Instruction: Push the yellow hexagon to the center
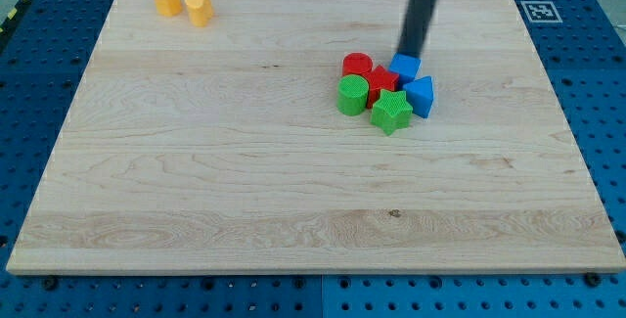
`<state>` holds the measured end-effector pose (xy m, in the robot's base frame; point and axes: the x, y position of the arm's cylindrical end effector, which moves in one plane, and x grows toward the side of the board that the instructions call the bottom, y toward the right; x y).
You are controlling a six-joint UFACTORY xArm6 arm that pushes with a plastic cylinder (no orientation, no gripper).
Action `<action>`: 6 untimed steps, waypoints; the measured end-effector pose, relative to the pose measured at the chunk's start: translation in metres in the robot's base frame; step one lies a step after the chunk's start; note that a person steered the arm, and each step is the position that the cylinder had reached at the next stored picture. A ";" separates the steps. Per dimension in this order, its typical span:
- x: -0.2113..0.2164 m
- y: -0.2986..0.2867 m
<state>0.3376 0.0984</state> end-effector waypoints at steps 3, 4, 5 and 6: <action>-0.109 -0.149; -0.109 -0.163; -0.117 -0.206; -0.124 -0.210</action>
<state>0.2141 -0.1113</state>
